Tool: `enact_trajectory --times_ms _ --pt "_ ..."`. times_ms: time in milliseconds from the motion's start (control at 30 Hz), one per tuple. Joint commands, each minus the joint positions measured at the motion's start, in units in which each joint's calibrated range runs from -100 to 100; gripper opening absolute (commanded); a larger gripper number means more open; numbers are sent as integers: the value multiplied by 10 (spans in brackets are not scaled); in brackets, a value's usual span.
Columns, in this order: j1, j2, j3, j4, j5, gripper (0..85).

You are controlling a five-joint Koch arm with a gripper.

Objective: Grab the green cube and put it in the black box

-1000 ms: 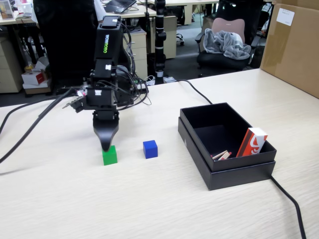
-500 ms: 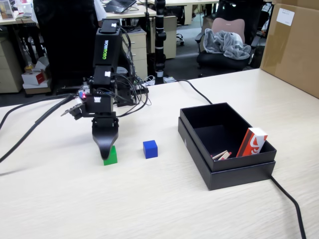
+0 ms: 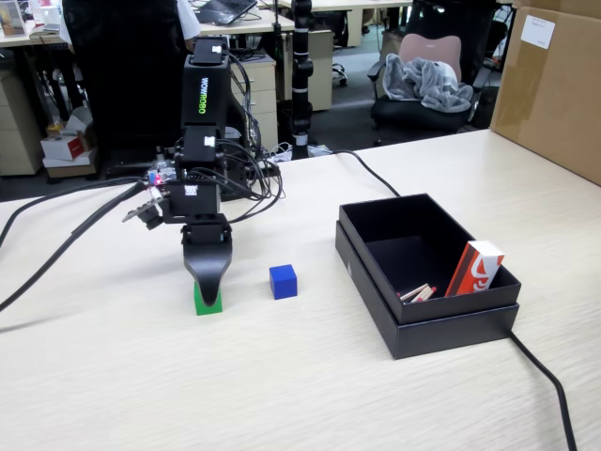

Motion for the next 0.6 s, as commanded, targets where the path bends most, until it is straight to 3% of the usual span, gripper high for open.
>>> enact_trajectory --times_ms 0,167,267,433,567 --pt "2 -1 5 -5 -4 404" --pt "3 -1 3 -5 -3 285" --pt "3 -1 2 -5 -2 278" --pt "0 -1 0 -5 5 60" --pt "1 -4 -5 -5 5 32"
